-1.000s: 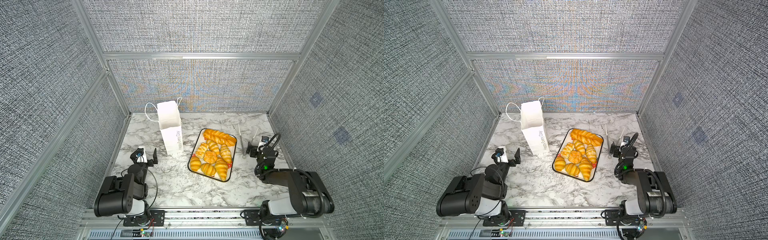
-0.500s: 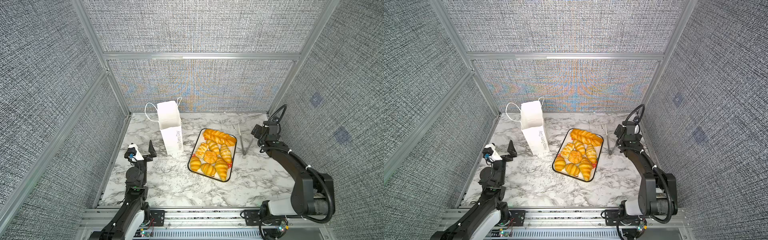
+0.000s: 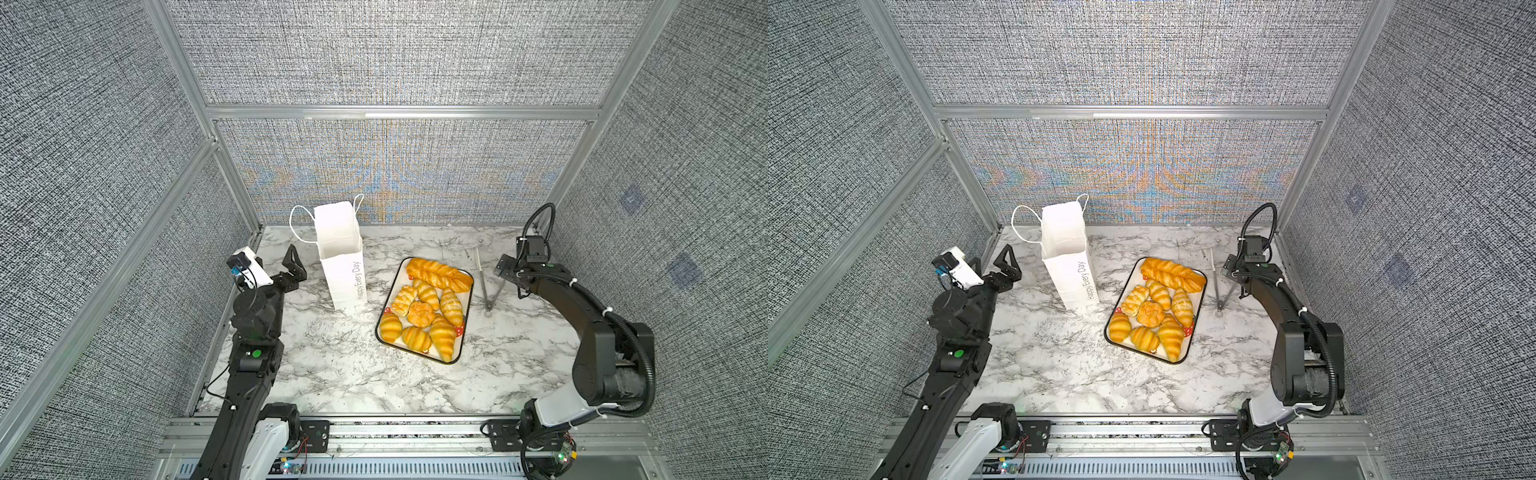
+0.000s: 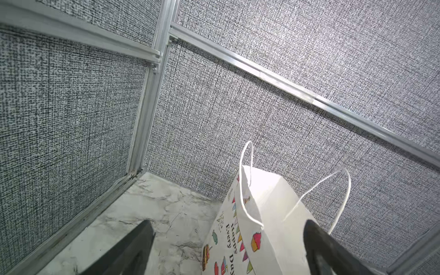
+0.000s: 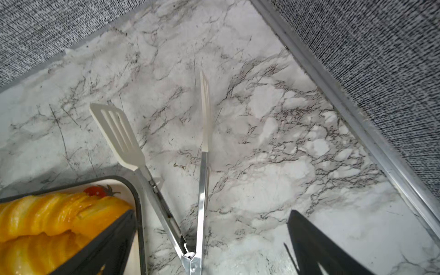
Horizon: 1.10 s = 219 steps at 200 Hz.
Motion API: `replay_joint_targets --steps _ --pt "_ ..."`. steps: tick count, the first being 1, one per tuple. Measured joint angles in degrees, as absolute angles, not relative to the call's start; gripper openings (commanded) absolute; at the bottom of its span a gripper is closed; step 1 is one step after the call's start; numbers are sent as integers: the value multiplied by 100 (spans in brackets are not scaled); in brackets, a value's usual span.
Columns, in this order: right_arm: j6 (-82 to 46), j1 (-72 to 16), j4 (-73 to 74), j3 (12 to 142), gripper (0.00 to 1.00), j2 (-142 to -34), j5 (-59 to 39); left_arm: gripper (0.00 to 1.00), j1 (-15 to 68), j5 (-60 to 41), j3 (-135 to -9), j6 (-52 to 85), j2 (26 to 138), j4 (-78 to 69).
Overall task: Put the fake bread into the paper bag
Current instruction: 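Raise the left gripper to the bag handle while the right arm lifts the tongs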
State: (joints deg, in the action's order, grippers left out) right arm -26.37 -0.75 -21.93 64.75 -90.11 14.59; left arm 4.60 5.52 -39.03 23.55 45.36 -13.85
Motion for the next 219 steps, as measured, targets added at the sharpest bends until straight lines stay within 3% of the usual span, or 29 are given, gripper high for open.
replay_joint_targets --steps 59,154,219 --pt "-2493 -150 -2209 6211 99 -8912 1105 99 23 -456 -5861 2209 6182 174" --pt "-2368 -222 -2305 6053 99 -8807 1024 97 -351 -2655 -6396 2408 7570 211" --pt "-2390 -333 -2309 6029 99 -9013 1022 82 -314 -3168 -6578 2244 8110 489"
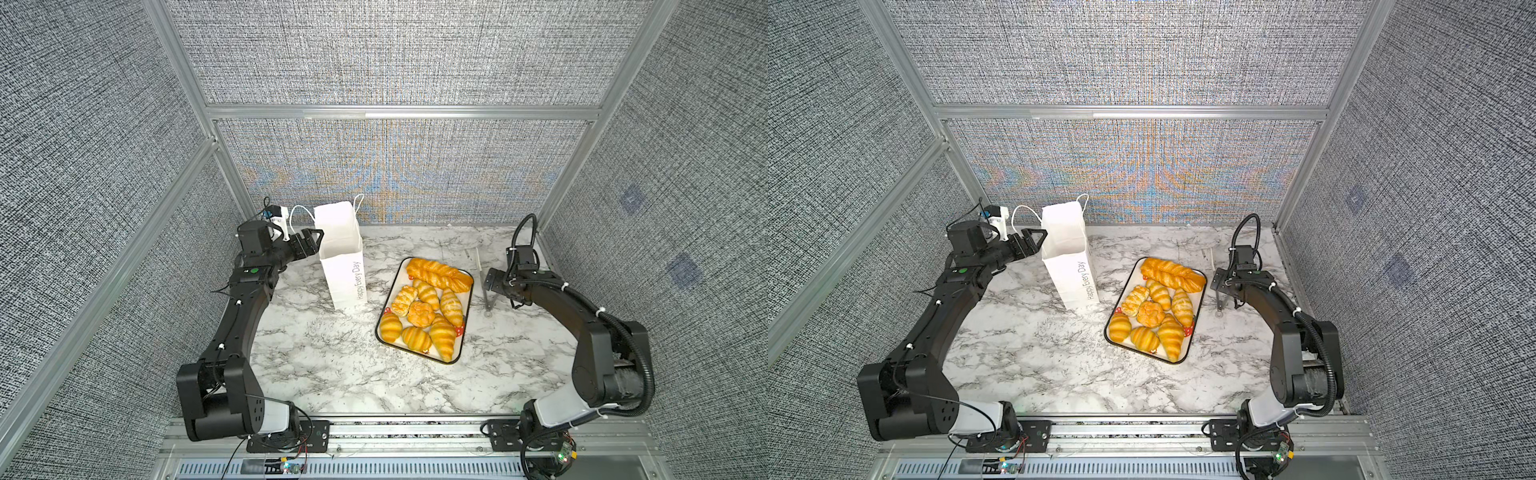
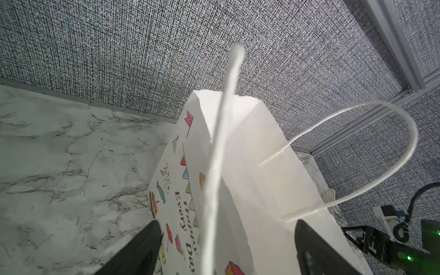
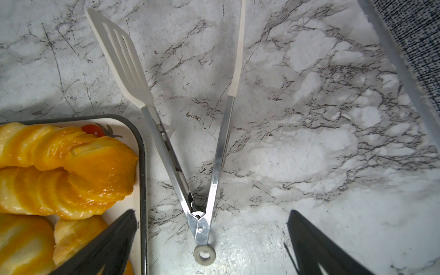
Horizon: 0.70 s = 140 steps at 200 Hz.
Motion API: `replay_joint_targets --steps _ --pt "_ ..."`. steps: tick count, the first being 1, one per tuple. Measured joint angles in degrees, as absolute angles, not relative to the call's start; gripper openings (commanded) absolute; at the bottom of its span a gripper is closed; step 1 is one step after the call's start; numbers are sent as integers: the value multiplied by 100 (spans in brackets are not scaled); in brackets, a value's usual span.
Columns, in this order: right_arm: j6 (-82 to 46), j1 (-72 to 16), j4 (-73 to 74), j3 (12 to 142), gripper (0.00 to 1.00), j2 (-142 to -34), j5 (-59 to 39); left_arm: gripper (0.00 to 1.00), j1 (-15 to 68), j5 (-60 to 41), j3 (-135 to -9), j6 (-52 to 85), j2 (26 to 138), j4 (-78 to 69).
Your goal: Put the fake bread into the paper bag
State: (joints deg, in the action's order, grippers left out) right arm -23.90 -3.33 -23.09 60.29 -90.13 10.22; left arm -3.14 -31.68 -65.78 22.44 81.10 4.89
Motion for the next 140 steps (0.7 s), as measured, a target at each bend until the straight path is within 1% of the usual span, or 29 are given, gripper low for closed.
replay_joint_targets --steps 28,61,78,96,140 --pt "-2414 -375 -2324 6034 99 -9008 1026 72 -213 -3238 -6580 2119 8182 526" --pt "-2447 -429 -2327 6036 99 -9026 1026 54 -202 -3356 -6488 2126 8187 480" --pt "-2458 -456 -2340 6038 99 -9074 1026 49 -196 -3363 -6447 2128 8147 473" --pt "-2469 -464 -2359 6053 99 -9126 1033 47 -196 -3361 -6410 2128 8090 445" --pt "-2471 -469 -2416 6180 99 -9321 1048 47 -198 -3361 -6311 2147 7944 375"
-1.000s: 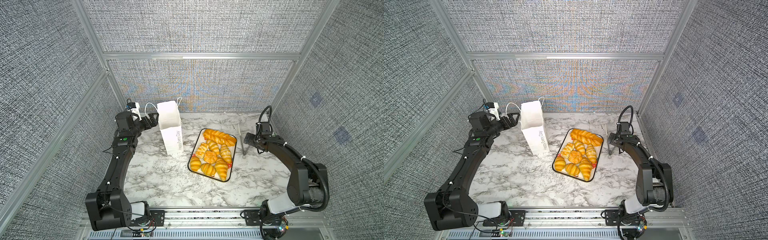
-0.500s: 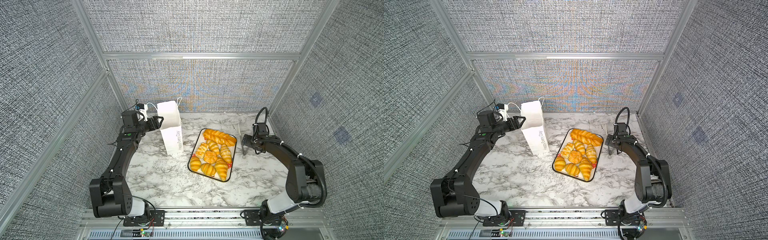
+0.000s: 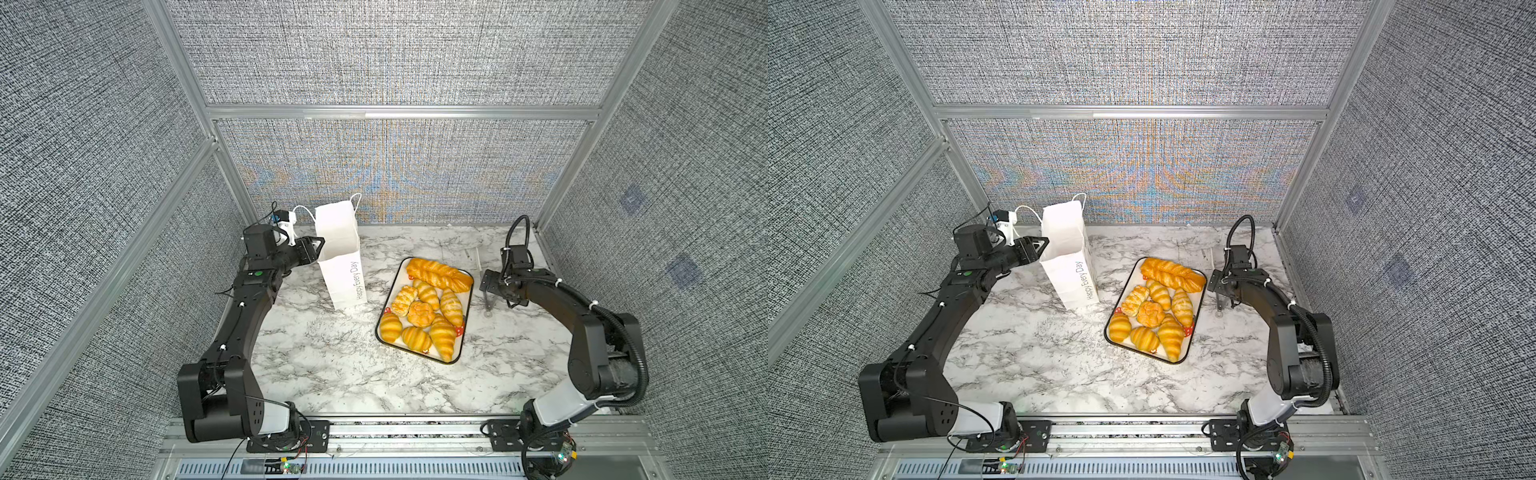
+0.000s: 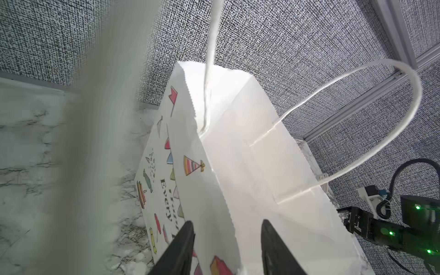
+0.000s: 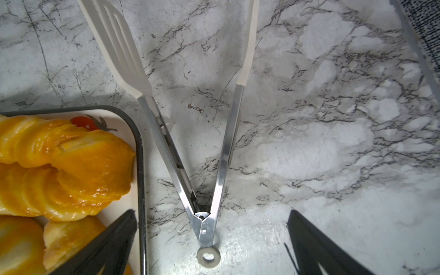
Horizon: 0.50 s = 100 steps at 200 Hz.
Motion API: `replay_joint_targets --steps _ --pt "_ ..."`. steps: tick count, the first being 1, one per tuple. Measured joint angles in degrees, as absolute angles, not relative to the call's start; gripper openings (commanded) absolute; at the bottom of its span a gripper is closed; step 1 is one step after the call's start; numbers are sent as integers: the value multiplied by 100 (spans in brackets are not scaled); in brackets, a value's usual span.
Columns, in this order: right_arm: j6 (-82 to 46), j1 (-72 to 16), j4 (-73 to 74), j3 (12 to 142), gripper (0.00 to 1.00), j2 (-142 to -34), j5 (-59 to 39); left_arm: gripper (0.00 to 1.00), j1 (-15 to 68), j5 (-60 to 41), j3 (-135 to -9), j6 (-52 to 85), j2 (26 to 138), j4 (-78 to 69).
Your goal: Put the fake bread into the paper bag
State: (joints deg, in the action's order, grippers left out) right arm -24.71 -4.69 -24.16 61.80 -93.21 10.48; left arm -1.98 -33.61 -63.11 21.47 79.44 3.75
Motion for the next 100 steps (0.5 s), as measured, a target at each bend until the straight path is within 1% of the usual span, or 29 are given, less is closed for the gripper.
replay_joint_targets --steps 79,88,100 --pt "-2373 -469 -2471 6578 99 -10151 873 46 -222 -3489 -6158 2215 7706 158" --pt "-2362 -469 -2477 6608 99 -10217 873 44 -231 -3492 -6154 2217 7693 145" --pt "-2355 -467 -2482 6628 99 -10298 873 39 -239 -3492 -6149 2252 7684 139"
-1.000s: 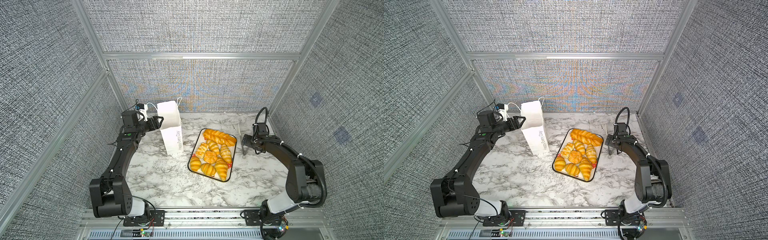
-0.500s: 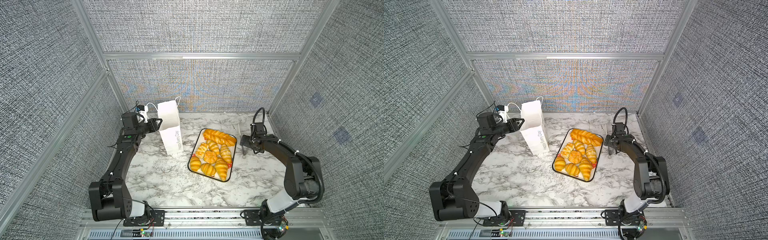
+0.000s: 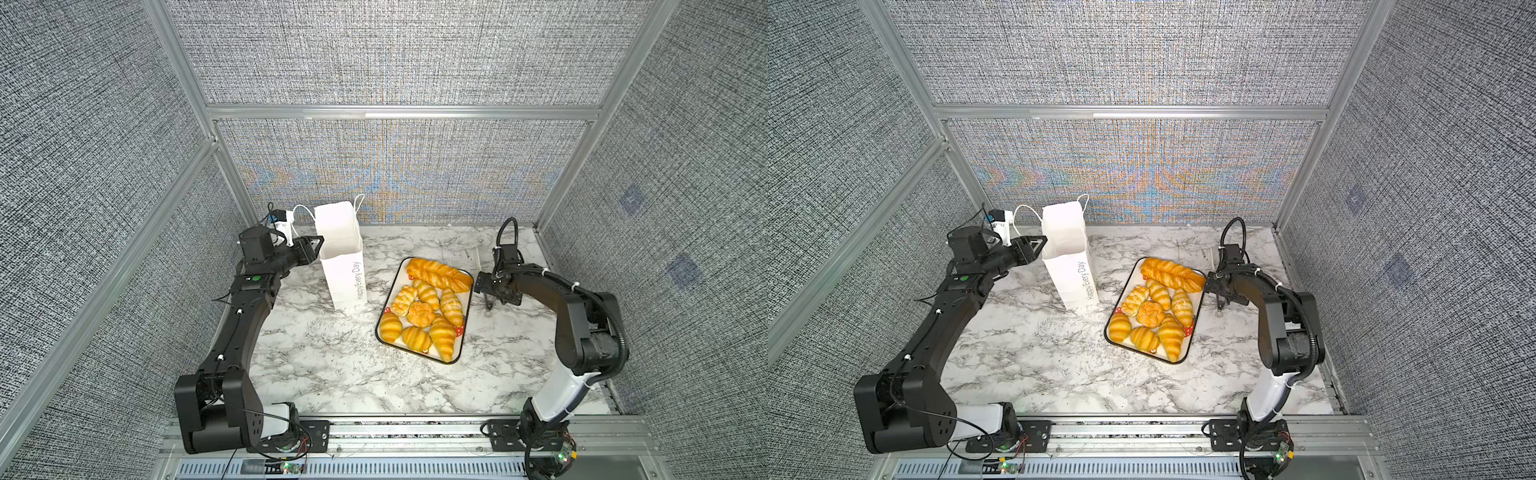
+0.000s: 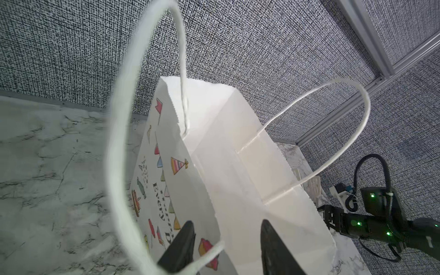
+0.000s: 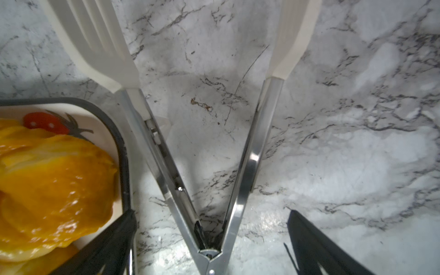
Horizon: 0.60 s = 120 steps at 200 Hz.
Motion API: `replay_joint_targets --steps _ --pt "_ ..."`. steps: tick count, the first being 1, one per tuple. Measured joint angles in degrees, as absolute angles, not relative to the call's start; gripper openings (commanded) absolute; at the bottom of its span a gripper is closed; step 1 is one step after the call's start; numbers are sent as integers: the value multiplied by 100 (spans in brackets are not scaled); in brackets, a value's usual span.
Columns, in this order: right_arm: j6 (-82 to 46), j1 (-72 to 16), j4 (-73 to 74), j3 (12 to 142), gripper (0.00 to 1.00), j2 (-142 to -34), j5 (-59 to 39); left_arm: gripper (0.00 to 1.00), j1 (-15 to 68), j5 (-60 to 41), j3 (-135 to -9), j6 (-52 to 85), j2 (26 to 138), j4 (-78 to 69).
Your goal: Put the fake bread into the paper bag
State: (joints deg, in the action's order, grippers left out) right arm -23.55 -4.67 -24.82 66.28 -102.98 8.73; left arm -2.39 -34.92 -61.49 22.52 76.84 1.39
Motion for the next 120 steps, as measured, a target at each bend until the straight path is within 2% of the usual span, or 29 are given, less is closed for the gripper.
replay_joint_targets --steps 45,85,120 --pt "-2316 -462 -2495 6742 99 -10595 875 35 -307 -3496 -6097 2257 7638 137" --pt "-2257 -469 -2486 6934 99 -10851 875 28 -307 -3505 -6051 2279 7618 91" --pt "-2252 -469 -2491 6991 93 -10908 939 22 -307 -3507 -6027 2281 7585 36"
